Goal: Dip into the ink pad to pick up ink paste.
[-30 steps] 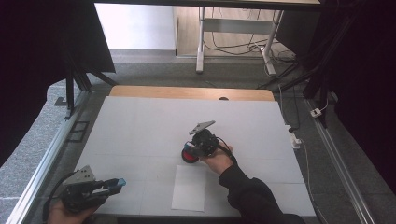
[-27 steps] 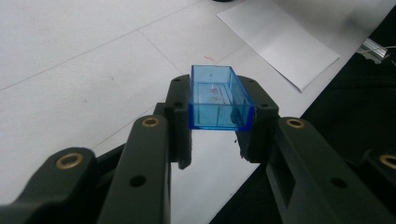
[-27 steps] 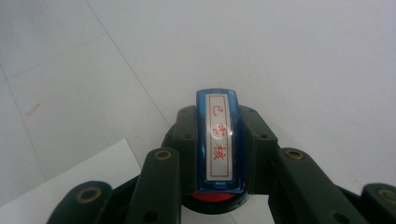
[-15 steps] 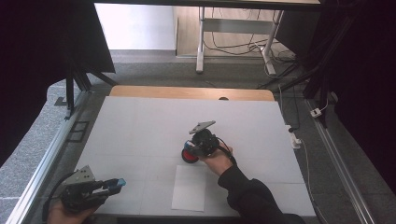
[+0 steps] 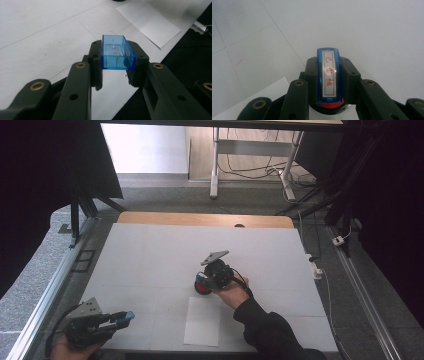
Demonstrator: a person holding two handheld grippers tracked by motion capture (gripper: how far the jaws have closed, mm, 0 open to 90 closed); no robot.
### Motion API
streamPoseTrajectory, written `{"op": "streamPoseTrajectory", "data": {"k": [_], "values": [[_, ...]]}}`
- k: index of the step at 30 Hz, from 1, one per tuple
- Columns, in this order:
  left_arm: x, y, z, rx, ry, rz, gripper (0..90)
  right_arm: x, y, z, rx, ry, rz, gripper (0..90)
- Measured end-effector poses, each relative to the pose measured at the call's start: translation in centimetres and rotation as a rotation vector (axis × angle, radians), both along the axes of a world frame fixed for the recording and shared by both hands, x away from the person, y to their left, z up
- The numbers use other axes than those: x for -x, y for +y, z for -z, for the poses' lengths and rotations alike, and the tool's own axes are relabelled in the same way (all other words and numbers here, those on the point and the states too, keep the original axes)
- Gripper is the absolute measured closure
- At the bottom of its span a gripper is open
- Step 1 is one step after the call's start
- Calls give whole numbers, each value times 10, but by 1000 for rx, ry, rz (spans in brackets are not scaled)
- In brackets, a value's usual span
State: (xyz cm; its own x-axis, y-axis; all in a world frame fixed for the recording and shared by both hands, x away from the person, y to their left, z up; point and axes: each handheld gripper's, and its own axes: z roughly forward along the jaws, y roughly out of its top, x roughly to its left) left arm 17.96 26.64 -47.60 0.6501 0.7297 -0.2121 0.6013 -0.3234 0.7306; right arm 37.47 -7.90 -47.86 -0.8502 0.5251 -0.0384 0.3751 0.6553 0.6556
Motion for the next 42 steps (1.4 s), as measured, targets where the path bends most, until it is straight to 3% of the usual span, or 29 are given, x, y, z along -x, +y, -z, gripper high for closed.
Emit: {"op": "streamPoseTrajectory", "data": {"k": [9,14,17,34,37,42], "values": [[0,0,0,0,0,2,682,3,5,5,38,-16,-5,718],[0,0,0,-2,1,1,682,7,9,5,86,-70,-31,720],[0,-1,0,-3,1,-1,682,6,9,5,79,-55,-20,720],[0,0,0,-1,5,-1,682,-13,-9,9,-73,102,20,721],[0,0,0,-1,6,-2,683,-13,-9,9,-74,101,18,722],[-1,-1,0,-3,7,-2,682,-8,-4,8,-33,56,10,721]]}}
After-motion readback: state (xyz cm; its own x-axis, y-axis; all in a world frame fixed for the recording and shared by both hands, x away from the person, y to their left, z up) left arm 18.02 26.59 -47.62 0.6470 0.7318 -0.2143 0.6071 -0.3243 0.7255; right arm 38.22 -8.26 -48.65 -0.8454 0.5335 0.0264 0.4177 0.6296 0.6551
